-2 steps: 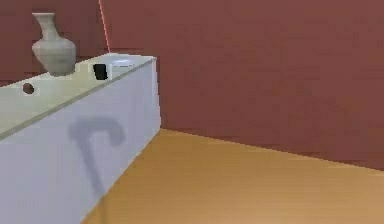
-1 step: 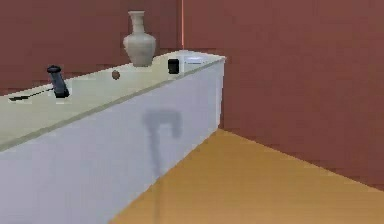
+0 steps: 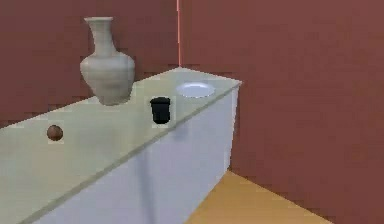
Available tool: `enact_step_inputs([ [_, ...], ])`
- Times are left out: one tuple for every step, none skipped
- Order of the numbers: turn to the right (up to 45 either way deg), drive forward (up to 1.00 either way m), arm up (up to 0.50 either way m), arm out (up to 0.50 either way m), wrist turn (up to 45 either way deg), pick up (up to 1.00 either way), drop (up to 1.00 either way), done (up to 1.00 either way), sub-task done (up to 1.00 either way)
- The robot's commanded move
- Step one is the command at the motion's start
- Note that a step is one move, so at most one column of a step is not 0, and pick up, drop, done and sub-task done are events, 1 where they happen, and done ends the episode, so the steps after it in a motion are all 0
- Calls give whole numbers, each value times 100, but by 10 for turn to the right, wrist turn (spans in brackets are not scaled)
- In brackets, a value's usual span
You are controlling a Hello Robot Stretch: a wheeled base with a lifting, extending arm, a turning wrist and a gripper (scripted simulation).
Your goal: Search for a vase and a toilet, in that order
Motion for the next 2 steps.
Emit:
enact_step_inputs([
  [-210, 0, 0, 0, 0, 0, 0, 0, 0],
  [0, 0, 0, 0, 0, 0, 0, 0, 100],
])
